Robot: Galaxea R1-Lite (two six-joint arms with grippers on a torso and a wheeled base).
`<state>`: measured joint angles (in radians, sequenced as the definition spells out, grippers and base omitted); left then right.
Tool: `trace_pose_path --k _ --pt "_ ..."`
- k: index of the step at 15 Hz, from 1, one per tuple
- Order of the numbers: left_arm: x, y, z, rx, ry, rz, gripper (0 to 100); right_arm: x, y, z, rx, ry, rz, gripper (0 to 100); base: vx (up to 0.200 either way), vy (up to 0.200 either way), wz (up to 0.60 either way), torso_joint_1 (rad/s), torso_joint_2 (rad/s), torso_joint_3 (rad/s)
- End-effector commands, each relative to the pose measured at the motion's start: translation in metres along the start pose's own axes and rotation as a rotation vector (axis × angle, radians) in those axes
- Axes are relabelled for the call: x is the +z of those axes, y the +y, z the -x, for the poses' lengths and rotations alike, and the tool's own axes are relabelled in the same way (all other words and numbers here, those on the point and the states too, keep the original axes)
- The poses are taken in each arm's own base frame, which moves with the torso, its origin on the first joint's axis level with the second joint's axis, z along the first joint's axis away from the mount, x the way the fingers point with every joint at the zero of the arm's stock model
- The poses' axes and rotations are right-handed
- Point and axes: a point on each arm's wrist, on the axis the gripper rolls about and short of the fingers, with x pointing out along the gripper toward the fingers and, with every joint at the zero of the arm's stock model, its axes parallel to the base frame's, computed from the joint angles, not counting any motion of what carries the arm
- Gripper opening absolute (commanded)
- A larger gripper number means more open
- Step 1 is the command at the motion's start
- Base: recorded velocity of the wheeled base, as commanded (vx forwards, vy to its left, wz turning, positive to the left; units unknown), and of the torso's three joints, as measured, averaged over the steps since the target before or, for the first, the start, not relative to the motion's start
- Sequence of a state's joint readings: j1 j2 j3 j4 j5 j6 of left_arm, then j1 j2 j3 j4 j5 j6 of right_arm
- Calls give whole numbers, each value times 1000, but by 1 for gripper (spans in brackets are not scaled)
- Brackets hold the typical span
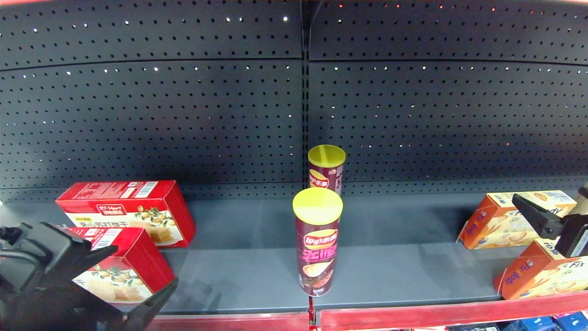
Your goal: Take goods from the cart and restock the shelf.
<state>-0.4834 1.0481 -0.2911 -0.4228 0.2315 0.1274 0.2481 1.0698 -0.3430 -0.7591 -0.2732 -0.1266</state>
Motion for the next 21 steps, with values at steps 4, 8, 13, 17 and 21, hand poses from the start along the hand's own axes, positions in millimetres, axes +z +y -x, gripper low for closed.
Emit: trace_pose_path --k 4,8,13,17,21 --pt "17 -15 -22 -34 76 -46 100 -2 -7 4 -41 -2 0 100 0 0 0 0 0 0" --pt "44 -33 -55 55 30 55 100 -3 -11 8 -68 -7 -1 100 0 0 0 0 0 0" --pt "48 -50 -72 18 5 129 100 -3 -12 9 -78 -7 -1 100 0 0 0 0 0 0" --pt "38 -61 -92 81 7 287 100 -6 -13 10 -80 -1 1 100 0 0 0 0 0 0" --pt "30 -72 -108 77 9 350 100 -6 -13 9 -83 2 2 100 0 0 0 0 0 0"
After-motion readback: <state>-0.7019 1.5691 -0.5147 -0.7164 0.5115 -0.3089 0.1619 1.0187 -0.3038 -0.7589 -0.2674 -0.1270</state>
